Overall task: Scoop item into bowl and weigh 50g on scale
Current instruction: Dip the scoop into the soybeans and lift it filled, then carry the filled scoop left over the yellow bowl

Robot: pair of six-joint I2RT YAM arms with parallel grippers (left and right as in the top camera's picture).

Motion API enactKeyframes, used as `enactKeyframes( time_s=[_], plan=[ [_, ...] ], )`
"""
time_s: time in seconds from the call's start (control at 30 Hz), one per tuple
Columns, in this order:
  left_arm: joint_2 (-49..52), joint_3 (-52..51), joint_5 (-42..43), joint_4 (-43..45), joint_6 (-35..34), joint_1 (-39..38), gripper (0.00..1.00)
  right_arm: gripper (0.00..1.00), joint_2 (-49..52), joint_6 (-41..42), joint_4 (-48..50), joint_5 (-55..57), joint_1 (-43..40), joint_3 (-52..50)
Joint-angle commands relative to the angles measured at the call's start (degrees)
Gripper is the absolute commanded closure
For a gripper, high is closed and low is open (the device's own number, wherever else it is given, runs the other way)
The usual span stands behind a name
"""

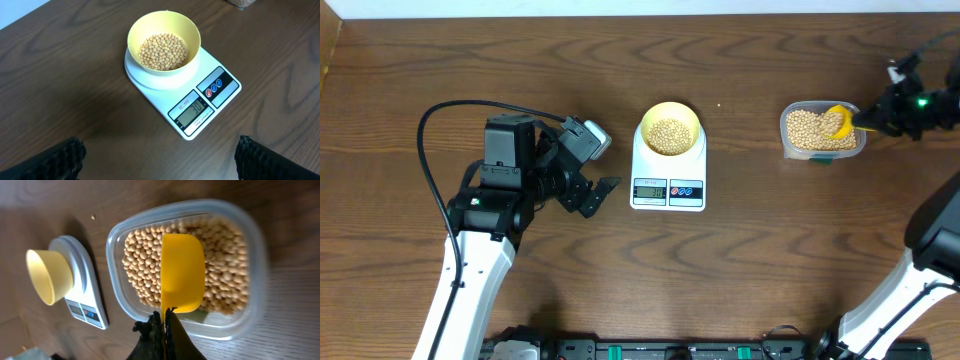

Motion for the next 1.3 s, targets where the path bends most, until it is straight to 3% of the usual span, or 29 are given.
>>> enactKeyframes(
  time_s=[0.0,0.6,1.27],
  plan=[
    [0.39,-0.24,0.26,0.07,0.55,0.15,0.02,0.99,-0.20,-2.64,-0.55,-6.97,-2.97,-0.28],
    [0.39,-0.24,0.26,0.07,0.55,0.15,0.02,0.99,-0.20,-8.39,-5.57,-26.32,-5.90,-0.28],
    [0.39,-0.24,0.26,0.07,0.55,0.15,0.02,0.99,-0.20,-6.60,-6.29,-36.24,3.67,-0.28]
  ],
)
